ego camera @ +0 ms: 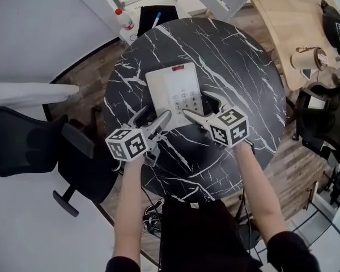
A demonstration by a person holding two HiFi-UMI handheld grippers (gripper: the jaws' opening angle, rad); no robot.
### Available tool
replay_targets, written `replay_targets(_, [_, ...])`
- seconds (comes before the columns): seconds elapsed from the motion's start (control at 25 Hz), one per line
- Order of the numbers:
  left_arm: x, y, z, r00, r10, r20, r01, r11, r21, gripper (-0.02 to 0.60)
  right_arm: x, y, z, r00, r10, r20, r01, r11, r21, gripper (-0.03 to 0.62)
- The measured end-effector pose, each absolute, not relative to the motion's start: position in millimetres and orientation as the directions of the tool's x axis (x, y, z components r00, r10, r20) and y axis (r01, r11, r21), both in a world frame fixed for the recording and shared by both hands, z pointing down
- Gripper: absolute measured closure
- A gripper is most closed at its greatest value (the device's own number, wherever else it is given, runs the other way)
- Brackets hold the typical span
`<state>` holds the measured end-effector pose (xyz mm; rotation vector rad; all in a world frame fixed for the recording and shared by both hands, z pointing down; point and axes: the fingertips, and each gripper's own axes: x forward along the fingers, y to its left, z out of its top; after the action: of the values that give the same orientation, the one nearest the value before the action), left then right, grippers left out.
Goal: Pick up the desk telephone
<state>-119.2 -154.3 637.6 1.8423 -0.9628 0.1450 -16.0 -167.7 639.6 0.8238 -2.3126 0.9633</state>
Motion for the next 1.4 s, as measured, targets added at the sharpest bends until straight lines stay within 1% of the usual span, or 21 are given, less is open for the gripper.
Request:
replay_targets(0.32, [-115.0,-161.8,647.0,0.709,-0.519,0.479,-0.628,-0.153,0.763,0.186,-14.5,-172.8,655.0,-0.711,-0.310,0.631,-0.682,0.519,-0.514,0.226])
replay_targets(0.68, [-112.3,-162.2,655.4,0.713,-0.481,0.509,-0.641,-0.153,0.752,0.187,-18.4,-173.7,663.0,-0.730,-0.286,0.621,-0.669,0.484,-0.563,0.227])
replay_targets(0.92, [-114.1,-163.7,660.2,0.701,-0.472,0.534,-0.665,-0.162,0.729,0.187,-15.9,-176.7,667.2,-0.714,-0.298,0.634,-0.687,0.472,-0.552,0.229])
replay_targets(1.24, [-110.4,-163.4,660.6,0.715,-0.449,0.536,-0.658,-0.172,0.734,0.189,-14.6,-178.4,670.8,-0.704,-0.315,0.636,-0.701,0.448,-0.555,0.230])
replay_targets(1.4, [-106.9,-163.4,660.0,0.718,-0.443,0.537,-0.661,-0.195,0.724,0.209,-14.7,-179.5,671.0,-0.696,-0.326,0.639,-0.711,0.440,-0.549,0.236])
